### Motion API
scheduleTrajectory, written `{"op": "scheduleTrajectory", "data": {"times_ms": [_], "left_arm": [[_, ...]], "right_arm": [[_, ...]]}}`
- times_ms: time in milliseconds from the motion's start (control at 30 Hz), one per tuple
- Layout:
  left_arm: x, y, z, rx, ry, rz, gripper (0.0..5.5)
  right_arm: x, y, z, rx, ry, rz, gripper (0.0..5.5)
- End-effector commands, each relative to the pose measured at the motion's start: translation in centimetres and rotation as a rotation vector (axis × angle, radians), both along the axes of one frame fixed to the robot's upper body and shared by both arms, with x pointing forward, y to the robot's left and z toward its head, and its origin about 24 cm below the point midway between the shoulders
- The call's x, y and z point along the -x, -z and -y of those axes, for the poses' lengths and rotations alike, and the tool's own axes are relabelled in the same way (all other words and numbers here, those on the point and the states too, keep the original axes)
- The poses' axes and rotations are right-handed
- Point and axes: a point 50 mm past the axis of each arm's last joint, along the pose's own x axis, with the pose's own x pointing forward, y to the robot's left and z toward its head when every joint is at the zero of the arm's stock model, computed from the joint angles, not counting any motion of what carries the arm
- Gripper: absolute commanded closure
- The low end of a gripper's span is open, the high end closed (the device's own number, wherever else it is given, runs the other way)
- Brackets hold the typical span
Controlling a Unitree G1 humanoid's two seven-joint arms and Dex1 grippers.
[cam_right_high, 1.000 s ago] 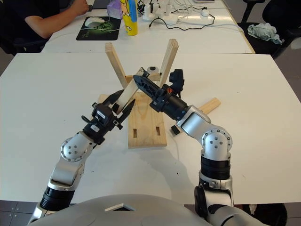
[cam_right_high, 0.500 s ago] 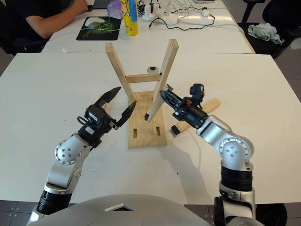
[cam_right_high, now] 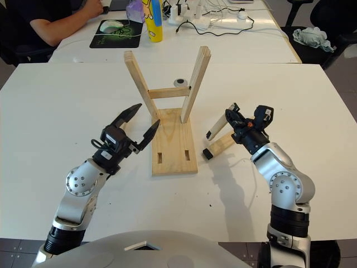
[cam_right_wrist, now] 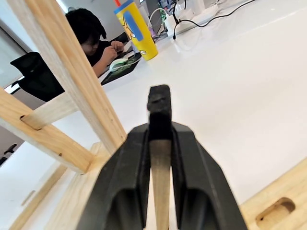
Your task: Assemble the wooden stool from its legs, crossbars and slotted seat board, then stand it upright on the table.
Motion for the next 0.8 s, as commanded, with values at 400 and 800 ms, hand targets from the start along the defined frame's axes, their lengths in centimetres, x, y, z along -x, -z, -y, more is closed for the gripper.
{"op": "scheduleTrajectory", "data": {"times_ms": [400, 800], "left_arm": [[0.2, 0.4, -0.2, -0.019, -0.063, -0.009, 2.42], [0.4, 0.6, -0.3, -0.016, -0.091, -0.016, 2.42]], "right_arm": [[2.0, 1.2, 0.9, 0.253, -0.143, -0.157, 5.07], [1.4, -0.1, 2.9, 0.405, -0.162, -0.151, 5.07]]}}
